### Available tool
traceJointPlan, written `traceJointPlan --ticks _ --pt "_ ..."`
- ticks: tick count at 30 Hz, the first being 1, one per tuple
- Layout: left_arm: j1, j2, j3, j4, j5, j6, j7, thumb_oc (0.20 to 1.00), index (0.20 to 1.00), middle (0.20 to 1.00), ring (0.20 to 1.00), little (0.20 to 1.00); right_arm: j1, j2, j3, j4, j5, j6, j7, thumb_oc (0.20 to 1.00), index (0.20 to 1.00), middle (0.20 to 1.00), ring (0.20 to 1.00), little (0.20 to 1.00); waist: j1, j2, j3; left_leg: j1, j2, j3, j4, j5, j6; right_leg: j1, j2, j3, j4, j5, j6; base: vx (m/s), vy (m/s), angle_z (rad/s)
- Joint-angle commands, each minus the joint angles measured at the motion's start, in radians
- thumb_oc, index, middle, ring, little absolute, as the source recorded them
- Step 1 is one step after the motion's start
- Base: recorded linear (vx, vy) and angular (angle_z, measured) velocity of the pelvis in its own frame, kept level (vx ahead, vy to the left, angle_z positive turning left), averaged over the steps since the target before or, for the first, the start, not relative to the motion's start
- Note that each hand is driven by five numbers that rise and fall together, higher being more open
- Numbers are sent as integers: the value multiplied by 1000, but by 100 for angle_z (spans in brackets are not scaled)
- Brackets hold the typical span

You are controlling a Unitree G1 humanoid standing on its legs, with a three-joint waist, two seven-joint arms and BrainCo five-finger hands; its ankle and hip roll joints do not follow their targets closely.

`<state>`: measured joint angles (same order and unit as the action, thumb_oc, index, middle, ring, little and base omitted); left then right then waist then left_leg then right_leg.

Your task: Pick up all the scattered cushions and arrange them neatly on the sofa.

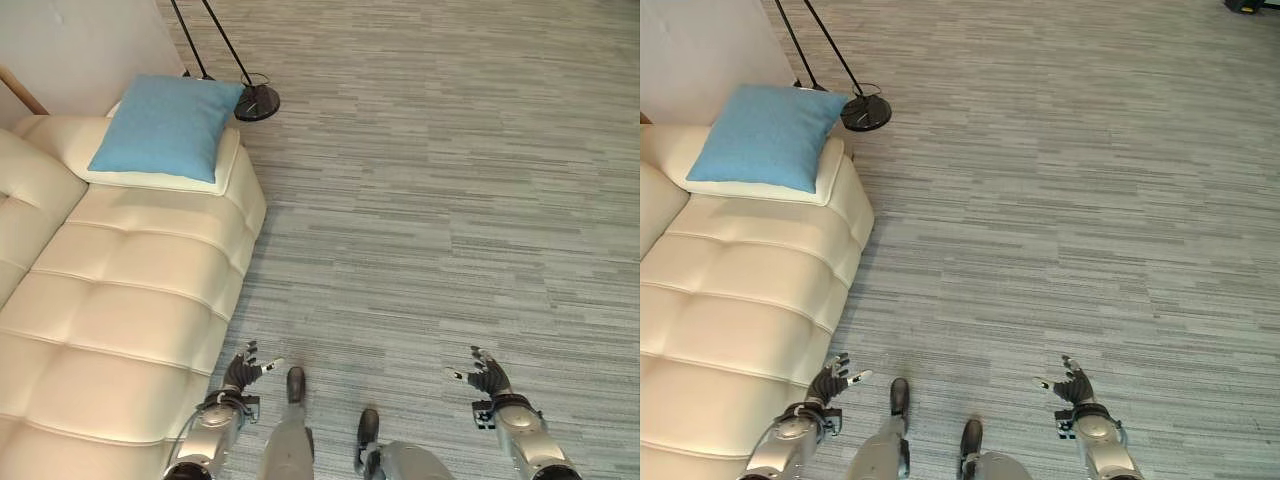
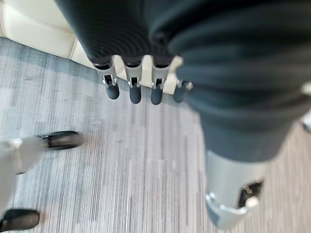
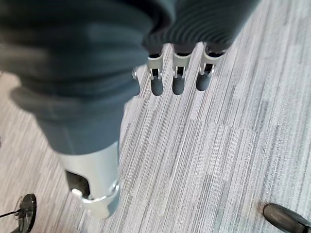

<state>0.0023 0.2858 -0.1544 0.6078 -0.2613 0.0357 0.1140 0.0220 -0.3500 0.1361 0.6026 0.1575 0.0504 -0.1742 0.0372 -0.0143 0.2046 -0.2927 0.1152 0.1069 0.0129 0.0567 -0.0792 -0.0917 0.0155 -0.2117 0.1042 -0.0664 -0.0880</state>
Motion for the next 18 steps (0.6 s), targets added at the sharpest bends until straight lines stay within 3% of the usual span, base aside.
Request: traceJointPlan --ticks 1,4,6,10,13,14,18 --pt "17 44 21 -61 14 -35 2 1000 1000 1000 1000 1000 -11 -19 -33 -38 -13 -25 -4 1000 1000 1000 1000 1000 11 -17 -44 51 -41 -1 11 24 25 165 -108 81 -109 -65 192 308 203 -17" --pt "32 56 25 -66 14 -32 -5 1000 1000 1000 1000 1000 -12 -6 -35 -35 -15 -21 6 1000 1000 1000 1000 1000 21 -36 -57 52 -62 7 43 -12 49 162 -141 97 -84 -63 215 275 235 -17" --pt "36 75 28 -72 17 -25 -10 1000 1000 1000 1000 1000 -8 11 -33 -24 -17 -16 15 1000 1000 1000 1000 1000 28 -52 -49 72 -87 10 57 -54 83 106 -160 115 69 -55 238 235 255 -6" --pt "45 90 38 -79 21 -20 -10 1000 1000 1000 1000 1000 4 25 -31 -20 -23 -12 25 1000 1000 1000 1000 1000 7 -31 -26 141 -95 16 31 -91 126 -48 -165 116 336 52 253 130 165 11" --pt "41 83 43 -84 13 -22 -12 1000 1000 1000 1000 1000 -5 28 -35 -18 -16 -15 26 1000 1000 1000 1000 1000 -7 -18 -13 210 -104 14 -2 -108 122 -102 -145 77 260 17 226 295 74 -8" --pt "33 79 39 -84 9 -22 -14 1000 1000 1000 1000 1000 -12 26 -33 -21 -12 -16 22 1000 1000 1000 1000 1000 -16 -22 -6 237 -117 13 -11 -119 117 -138 -135 52 154 31 221 258 -25 -6" --pt "23 74 42 -81 8 -25 -11 1000 1000 1000 1000 1000 -12 25 -38 -28 -11 -14 16 1000 1000 1000 1000 1000 -33 -25 7 278 -127 0 -21 -136 107 -152 -121 28 9 71 234 215 -64 3"
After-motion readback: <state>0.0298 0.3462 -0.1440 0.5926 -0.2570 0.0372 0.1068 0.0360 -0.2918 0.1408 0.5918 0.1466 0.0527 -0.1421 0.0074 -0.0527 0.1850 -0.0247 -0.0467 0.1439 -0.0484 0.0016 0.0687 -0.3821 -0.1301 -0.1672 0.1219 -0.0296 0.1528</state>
